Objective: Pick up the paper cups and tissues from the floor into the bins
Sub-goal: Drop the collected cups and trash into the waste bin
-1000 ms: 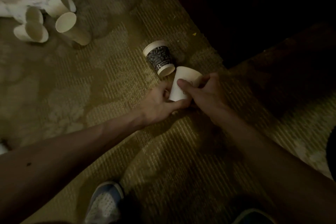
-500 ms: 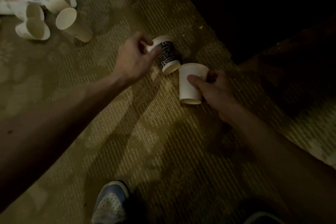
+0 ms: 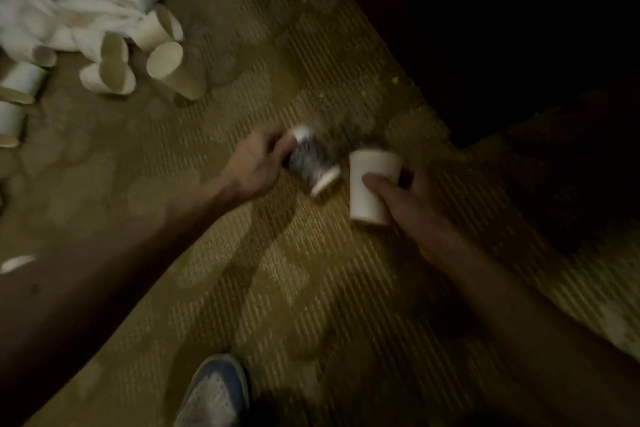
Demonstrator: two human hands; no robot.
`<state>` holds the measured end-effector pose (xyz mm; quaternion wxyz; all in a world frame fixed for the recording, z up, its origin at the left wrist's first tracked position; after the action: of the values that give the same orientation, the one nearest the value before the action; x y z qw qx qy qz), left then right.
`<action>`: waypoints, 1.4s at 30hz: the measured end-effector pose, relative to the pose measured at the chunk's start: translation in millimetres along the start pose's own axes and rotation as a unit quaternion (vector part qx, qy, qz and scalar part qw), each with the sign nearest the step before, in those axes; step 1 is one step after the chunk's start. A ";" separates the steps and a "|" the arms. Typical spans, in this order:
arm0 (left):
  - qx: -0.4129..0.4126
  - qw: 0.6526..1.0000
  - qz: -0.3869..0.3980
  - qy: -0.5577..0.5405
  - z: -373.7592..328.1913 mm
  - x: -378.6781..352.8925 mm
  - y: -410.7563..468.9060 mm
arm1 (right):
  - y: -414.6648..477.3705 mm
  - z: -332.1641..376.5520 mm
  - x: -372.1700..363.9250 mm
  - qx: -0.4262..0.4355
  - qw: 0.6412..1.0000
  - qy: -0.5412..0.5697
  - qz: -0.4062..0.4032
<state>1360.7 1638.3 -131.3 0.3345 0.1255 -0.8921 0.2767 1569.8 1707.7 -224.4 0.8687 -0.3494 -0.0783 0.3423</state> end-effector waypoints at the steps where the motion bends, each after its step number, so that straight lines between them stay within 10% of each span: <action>1: -0.021 0.999 0.006 0.025 -1.0 5.5 -9.9 | 0.2 -1.7 -6.4 -0.012 1.000 0.001 0.016; 7: -0.023 0.995 0.041 0.090 0.1 50.2 -90.2 | -32.1 37.5 -93.7 -0.045 0.980 0.071 0.181; 16: -0.008 0.991 -0.024 -0.130 46.4 113.3 -108.7 | -50.6 117.6 -224.9 0.061 0.938 0.048 0.337; 32: 0.059 0.963 -0.118 -0.236 153.2 193.3 11.1 | 43.4 122.1 -246.5 0.075 0.987 -0.019 0.141; 42: 0.054 0.993 -0.101 0.033 167.5 193.0 72.8 | 67.5 92.8 -242.2 0.031 0.992 -0.019 0.124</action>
<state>1098.9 1593.5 -137.0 0.3822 0.2237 -0.8472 0.2935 1316.0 1637.0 -175.0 0.8282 -0.3230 -0.0405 0.4563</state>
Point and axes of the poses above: each hand's wrist, its own y-axis towards the middle knuckle, its own x-axis out of the back of the hand, z = x × y, the point moved 10 cm from there along y, towards the middle knuckle, and after that the axes turned 6 degrees about z, right-handed, at the moved point
